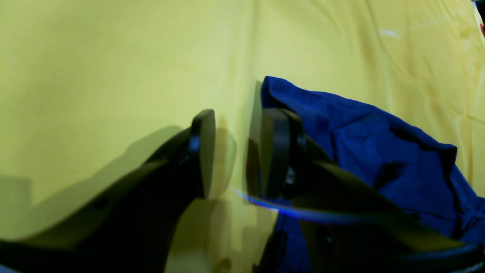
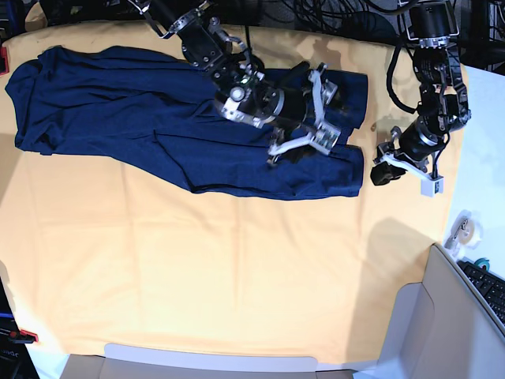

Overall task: Fold the T-shirt properly
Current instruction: 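Carry the sleeve across the shirt body toward the left gripper, then lower the sleeve onto the shirt beside the left gripper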

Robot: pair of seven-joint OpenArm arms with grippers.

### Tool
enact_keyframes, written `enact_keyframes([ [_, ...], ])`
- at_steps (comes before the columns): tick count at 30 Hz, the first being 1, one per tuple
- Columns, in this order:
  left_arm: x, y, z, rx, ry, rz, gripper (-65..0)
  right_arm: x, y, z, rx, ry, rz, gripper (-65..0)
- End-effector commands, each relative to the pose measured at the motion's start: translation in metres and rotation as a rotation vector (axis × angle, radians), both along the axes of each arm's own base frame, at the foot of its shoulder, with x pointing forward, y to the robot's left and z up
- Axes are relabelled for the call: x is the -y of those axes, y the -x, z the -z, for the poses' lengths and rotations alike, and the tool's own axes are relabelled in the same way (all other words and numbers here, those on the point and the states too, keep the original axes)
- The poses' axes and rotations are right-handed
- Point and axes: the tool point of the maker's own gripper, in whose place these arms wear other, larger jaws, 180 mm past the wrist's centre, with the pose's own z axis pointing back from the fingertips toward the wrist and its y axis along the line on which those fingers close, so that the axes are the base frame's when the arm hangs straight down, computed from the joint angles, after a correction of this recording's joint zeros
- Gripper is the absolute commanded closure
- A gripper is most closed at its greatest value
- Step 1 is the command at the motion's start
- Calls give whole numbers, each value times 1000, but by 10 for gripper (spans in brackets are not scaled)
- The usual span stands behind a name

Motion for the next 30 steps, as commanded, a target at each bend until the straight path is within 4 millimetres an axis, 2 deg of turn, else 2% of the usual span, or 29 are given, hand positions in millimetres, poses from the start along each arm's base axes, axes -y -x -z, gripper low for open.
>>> enact_keyframes([
  [1, -5, -9, -15, 50, -8, -3, -202, 7, -22, -22, 45, -56, 73, -446],
  [3, -5, -9, -15, 50, -8, -3, -202, 23, -42, -32, 29, -107, 204, -446],
  [6, -5, -9, -15, 50, -8, -3, -202, 66, -73, -30, -11, -144, 439, -446],
  [9, -5, -9, -15, 51, -8, -2, -202, 93, -86, -26, -53, -190, 550, -445],
  [12, -3, -9, -14, 50, -7, 1, -202, 97, -86, -15, -139, -255, 579, -406],
  [15, -2, -9, -14, 49, -6, 4, -202, 98, -83, 8, -254, -300, 606, -329],
  [17, -2, -9, -14, 49, -6, 4, -202, 95, -79, 22, -326, -328, 612, -304],
  [30, -2, -9, -14, 48, -6, 5, -202, 87, -73, 43, -405, -326, 605, -303],
])
